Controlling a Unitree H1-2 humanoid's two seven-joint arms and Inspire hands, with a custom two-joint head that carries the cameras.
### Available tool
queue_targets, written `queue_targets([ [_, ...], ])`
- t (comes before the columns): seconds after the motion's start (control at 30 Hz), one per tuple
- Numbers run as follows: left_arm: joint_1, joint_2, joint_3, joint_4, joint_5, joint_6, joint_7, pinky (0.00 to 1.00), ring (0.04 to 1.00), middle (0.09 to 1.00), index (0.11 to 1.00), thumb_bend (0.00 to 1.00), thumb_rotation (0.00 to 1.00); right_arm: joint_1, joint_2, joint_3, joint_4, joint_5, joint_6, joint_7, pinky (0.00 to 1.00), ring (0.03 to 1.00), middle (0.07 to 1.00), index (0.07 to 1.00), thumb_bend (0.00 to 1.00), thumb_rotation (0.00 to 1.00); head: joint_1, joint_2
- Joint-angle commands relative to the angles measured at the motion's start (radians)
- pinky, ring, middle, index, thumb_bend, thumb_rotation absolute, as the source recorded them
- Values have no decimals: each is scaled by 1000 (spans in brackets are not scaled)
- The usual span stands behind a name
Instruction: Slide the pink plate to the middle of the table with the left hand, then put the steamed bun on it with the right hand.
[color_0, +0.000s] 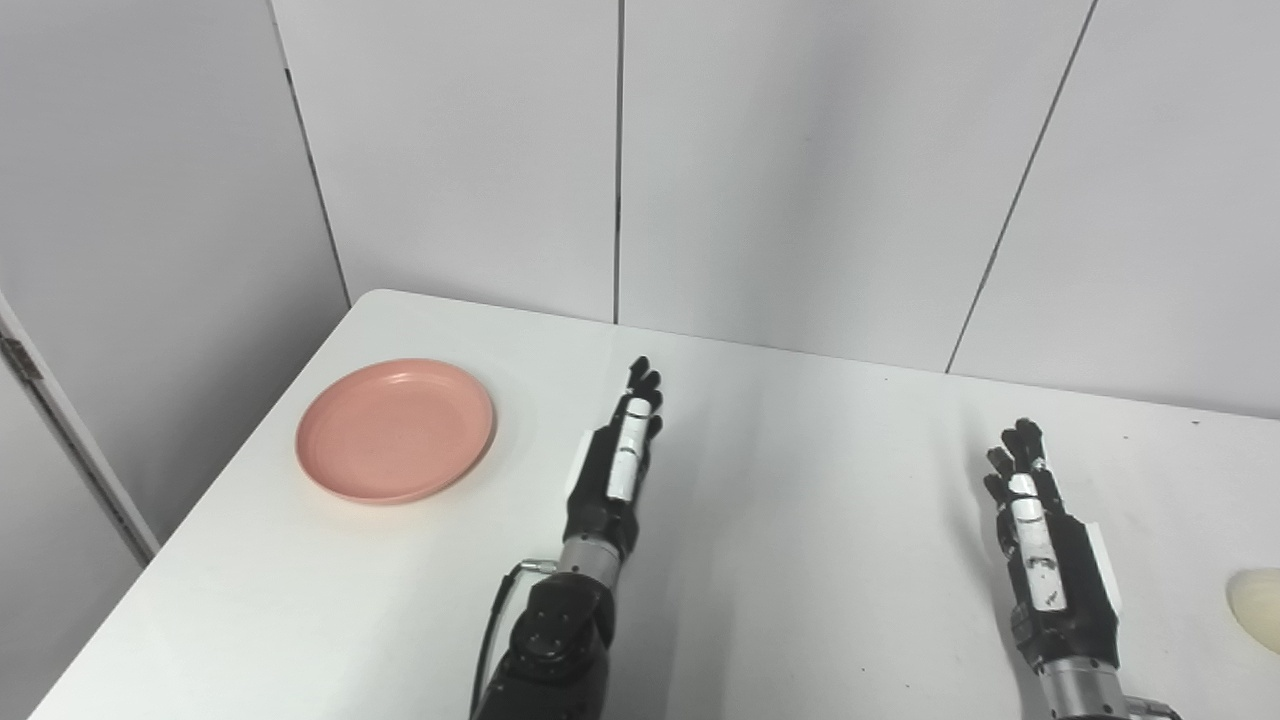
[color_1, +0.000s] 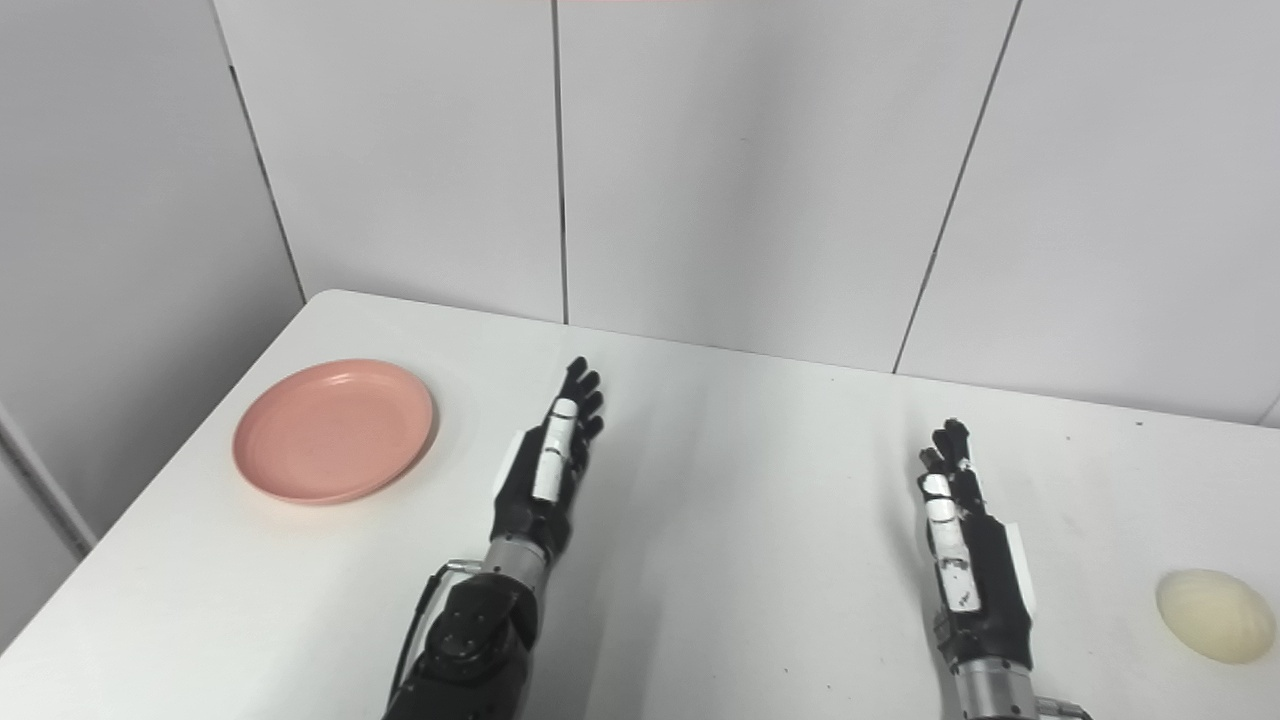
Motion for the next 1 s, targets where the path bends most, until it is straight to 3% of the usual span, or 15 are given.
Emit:
queue_targets([
  [0.0,-63,19,18,-55,-25,-43,5,992,989,988,990,667,1000,16,-7,-7,8,9,-27,12,1000,994,1000,1000,585,872,4,-2],
  [0.1,-82,53,35,-83,-13,-25,17,942,947,945,947,707,1000,16,-9,-5,1,6,-25,13,1000,998,1000,1000,557,887,5,-3],
  [0.23,-99,100,50,-119,-15,23,23,942,925,914,909,741,1000,15,-9,-6,7,4,-36,12,1000,993,994,1000,548,886,24,-14],
  [0.5,-117,177,104,-190,-32,111,53,943,855,837,834,786,1000,22,-7,-7,-22,24,6,18,1000,1000,1000,1000,533,872,39,-16],
  [0.7,-117,212,137,-243,-33,173,72,921,831,812,813,754,1000,18,-21,-6,7,28,-32,35,1000,1000,1000,1000,509,890,46,-20],
  [0.83,-121,246,175,-256,-43,198,93,906,809,788,779,722,1000,21,-19,-9,-6,25,-18,32,1000,1000,1000,1000,513,880,50,-20],
  [0.97,-113,314,170,-237,28,181,101,868,785,781,778,663,1000,24,-18,-8,-22,26,-3,32,1000,1000,1000,1000,512,886,52,-18],
])
